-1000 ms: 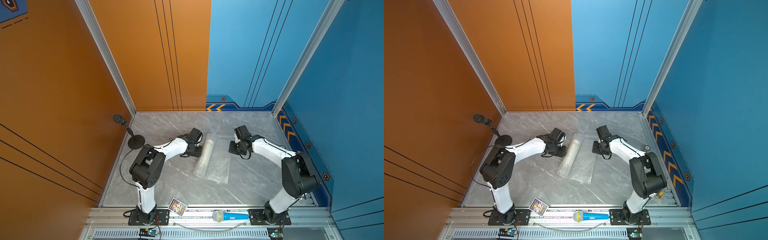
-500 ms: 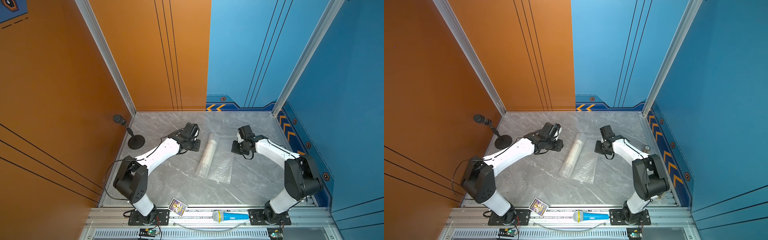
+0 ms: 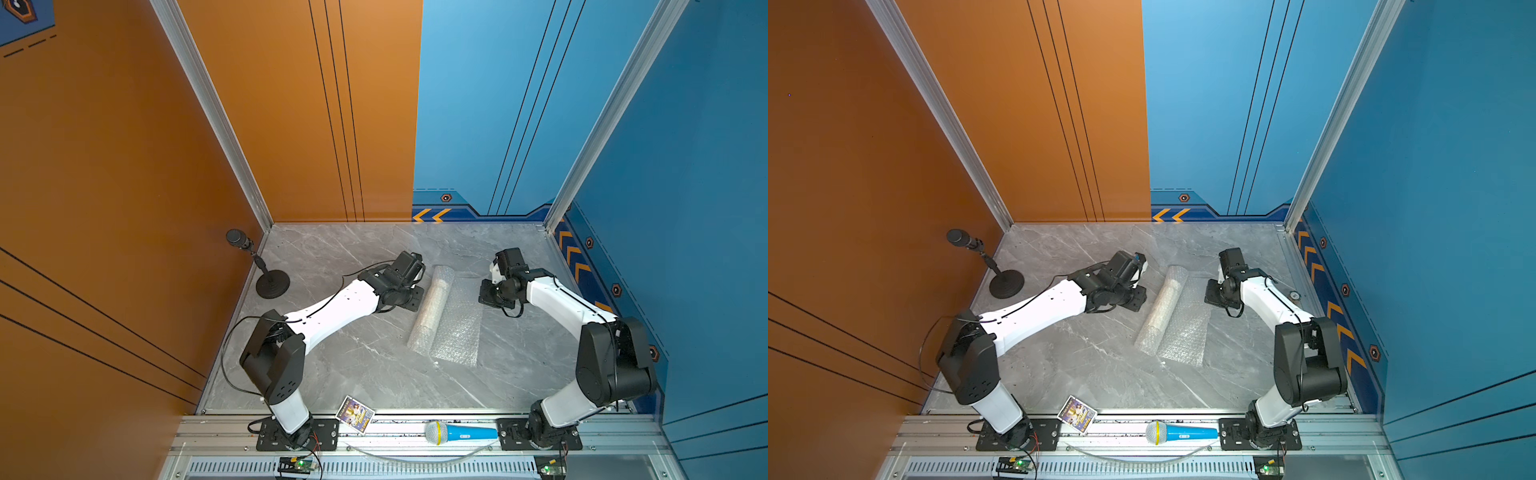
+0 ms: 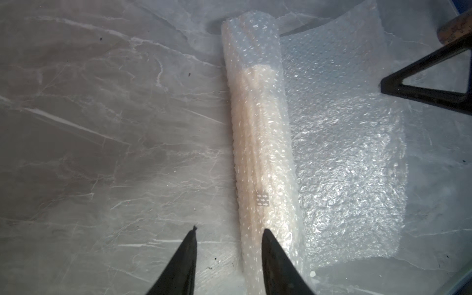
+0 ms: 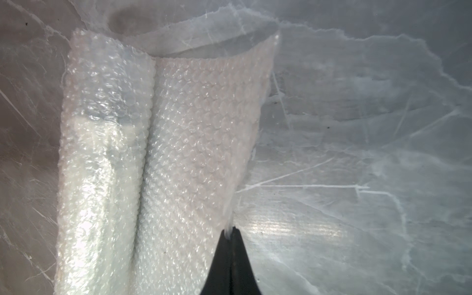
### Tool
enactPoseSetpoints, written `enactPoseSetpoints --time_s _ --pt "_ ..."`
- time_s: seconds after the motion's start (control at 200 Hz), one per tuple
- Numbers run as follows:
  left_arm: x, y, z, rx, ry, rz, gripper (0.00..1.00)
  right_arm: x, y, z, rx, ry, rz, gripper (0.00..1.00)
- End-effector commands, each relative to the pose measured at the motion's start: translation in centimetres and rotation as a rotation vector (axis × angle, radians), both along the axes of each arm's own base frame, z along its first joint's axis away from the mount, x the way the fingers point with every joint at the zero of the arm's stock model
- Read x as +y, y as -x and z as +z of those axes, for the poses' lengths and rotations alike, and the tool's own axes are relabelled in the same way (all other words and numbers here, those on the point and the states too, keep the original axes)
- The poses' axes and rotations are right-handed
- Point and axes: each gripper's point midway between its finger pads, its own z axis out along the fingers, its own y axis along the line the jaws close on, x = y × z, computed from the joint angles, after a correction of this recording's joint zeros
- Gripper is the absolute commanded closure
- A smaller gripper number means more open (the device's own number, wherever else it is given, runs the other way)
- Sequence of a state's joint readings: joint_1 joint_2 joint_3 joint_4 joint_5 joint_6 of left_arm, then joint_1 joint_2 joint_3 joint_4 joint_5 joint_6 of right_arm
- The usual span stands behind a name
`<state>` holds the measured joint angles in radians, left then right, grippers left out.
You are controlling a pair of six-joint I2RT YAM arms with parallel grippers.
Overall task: Unwrap the vase from the bubble wrap
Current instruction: Unwrap the bubble wrap at the center of the board.
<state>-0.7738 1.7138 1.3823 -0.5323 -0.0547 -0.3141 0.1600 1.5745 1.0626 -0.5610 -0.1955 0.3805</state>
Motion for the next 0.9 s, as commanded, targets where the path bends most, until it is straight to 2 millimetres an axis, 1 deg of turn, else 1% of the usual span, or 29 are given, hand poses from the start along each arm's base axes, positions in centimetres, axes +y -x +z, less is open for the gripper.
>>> enactPoseSetpoints --time_s 0.0,0.085,0.195,0.28,0.35,0.421,0.506,0.636,0.726,0.896 --pt "-2.0 -0.3 0.6 -0.037 -0.025 -0.036 0.57 -0.6 0.9 0.2 0.024 0.009 0.025 1.00" --pt "-4.0 -0.3 0.7 -0.055 -0.030 -0.068 0.57 -0.5 0.8 0.2 0.028 0.007 0.033 1.00" --pt "-6.3 -0.2 -0.1 -0.055 -0.037 -0.105 0.57 -0.3 0.6 0.0 0.028 -0.002 0.036 1.00" --pt "-8.1 0.4 -0.5 -0.061 -0.045 -0.145 0.57 -0.1 0.5 -0.1 0.029 -0.009 0.038 1.00" --pt "-9.2 0.7 -1.2 -0.056 -0.061 -0.172 0.57 0.0 0.4 -0.3 0.030 -0.010 0.038 1.00" --pt "-9.9 0.9 -2.2 -0.041 -0.086 -0.188 0.57 0.0 0.4 -0.4 0.032 -0.012 0.037 1.00" --pt "-10.0 0.7 -3.8 -0.032 -0.137 -0.193 0.58 0.0 0.3 -0.5 0.034 -0.014 0.038 1.00" --pt "-9.3 0.3 -5.9 -0.023 -0.222 -0.189 0.58 -0.1 0.3 -0.6 0.034 -0.011 0.039 1.00" --pt "-8.6 -0.1 -6.8 -0.030 -0.272 -0.184 0.58 -0.1 0.3 -0.7 0.036 -0.010 0.040 1.00" --pt "-7.1 -1.0 -7.7 -0.055 -0.365 -0.170 0.57 -0.3 0.4 -0.9 0.042 -0.008 0.035 1.00"
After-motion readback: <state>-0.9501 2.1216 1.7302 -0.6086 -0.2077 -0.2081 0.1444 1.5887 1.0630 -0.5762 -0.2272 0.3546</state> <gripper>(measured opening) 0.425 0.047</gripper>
